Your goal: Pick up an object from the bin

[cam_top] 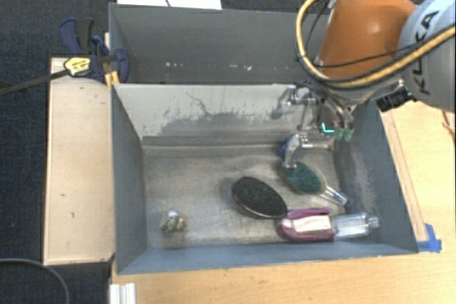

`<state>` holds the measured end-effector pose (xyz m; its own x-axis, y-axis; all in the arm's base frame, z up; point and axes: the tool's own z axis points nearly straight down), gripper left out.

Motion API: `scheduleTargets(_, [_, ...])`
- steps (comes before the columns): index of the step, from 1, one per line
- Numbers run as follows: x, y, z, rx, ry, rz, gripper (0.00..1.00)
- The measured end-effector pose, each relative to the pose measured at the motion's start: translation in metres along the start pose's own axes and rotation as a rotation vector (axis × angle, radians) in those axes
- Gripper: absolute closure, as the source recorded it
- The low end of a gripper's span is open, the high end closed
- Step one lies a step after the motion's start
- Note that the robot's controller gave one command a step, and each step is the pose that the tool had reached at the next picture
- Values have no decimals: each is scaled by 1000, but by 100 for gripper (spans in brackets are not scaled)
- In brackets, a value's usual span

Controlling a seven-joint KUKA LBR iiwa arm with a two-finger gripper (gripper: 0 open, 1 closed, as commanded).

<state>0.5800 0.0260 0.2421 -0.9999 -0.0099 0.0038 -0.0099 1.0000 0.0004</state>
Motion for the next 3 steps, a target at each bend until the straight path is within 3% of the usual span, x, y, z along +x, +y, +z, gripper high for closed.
scheduleTargets(1, [53, -22, 92, 0, 5, 43, 0])
scheduleTargets(2, [34, 20, 172, -1, -7, -45, 0])
scheduleTargets(3, [30, 18, 166, -1, -21, -39, 100])
